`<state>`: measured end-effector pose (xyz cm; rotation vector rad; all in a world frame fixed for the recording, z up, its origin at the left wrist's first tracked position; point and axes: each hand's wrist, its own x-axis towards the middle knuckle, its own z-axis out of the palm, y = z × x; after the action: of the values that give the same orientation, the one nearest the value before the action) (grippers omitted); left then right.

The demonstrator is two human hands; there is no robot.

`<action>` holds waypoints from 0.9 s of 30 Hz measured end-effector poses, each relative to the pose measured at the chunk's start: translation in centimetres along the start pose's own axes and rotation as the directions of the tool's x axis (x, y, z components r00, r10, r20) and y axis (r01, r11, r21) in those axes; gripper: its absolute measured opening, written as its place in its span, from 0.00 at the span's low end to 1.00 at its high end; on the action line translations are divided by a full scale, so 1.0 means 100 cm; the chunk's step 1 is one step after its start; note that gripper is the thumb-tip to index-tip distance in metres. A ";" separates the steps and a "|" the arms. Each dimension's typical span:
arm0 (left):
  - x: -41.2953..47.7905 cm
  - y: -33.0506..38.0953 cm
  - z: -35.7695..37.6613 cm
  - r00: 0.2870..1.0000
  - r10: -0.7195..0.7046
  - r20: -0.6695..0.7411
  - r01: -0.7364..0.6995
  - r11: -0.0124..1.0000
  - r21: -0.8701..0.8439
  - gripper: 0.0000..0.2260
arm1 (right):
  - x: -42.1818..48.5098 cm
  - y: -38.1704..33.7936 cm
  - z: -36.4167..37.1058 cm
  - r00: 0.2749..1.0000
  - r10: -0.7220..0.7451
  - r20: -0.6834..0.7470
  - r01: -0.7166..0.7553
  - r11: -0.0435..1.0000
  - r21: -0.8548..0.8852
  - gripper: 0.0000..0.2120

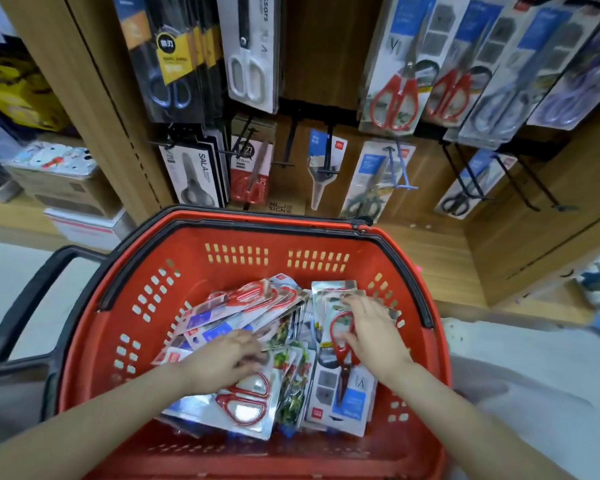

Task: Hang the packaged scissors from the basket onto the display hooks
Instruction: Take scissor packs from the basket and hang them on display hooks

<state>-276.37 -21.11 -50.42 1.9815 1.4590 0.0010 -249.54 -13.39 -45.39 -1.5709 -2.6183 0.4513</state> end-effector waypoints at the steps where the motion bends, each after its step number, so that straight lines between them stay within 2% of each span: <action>1: -0.004 0.000 -0.001 1.000 -0.005 0.013 0.004 1.000 0.007 0.28 | -0.001 -0.002 -0.002 1.000 0.011 -0.016 -0.011 1.000 -0.006 0.26; 4: -0.012 -0.002 -0.004 0.998 -0.036 0.056 0.034 0.999 0.027 0.09 | 0.001 -0.010 -0.010 1.000 0.009 0.010 -0.008 0.999 -0.036 0.24; 6: -0.017 0.000 -0.009 0.993 -0.058 0.102 0.060 0.998 -0.017 0.05 | 0.003 -0.015 -0.020 0.997 0.029 0.077 -0.027 0.999 -0.033 0.22; 9: -0.021 0.001 -0.017 0.994 -0.101 0.043 0.101 0.995 -0.005 0.06 | 0.003 -0.023 -0.045 0.993 0.054 0.109 -0.042 0.993 -0.110 0.20; 12: -0.023 0.001 -0.029 0.977 -0.126 -0.172 0.106 0.987 -0.117 0.08 | 0.003 -0.031 -0.077 0.999 0.032 0.005 -0.030 0.987 -0.158 0.17; 14: -0.023 0.006 -0.038 0.934 -0.172 -0.312 0.081 0.955 -0.284 0.09 | 0.003 -0.037 -0.099 0.995 0.034 -0.092 -0.047 0.989 -0.138 0.17; 17: -0.020 0.016 -0.048 0.821 -0.331 -0.466 0.042 0.848 -0.528 0.07 | 0.002 -0.042 -0.127 0.977 0.097 -0.191 -0.107 0.993 -0.040 0.16; 21: -0.014 0.023 -0.052 0.734 -0.473 -0.488 0.071 0.767 -0.638 0.07 | 0.004 -0.040 -0.127 0.953 0.204 -0.225 -0.159 0.966 0.202 0.15; 24: -0.014 0.028 -0.052 0.689 -0.535 -0.488 0.067 0.718 -0.693 0.06 | 0.006 -0.032 -0.107 0.946 0.267 -0.184 -0.213 0.940 0.268 0.14; 27: -0.016 0.032 -0.053 0.664 -0.571 -0.483 0.075 0.694 -0.716 0.08 | 0.005 -0.024 -0.094 0.933 0.275 -0.231 -0.196 0.929 0.314 0.11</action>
<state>-276.23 -20.28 -44.11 1.0961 1.9234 1.0494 -250.05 -11.92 -35.81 -1.7168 -2.0655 0.5549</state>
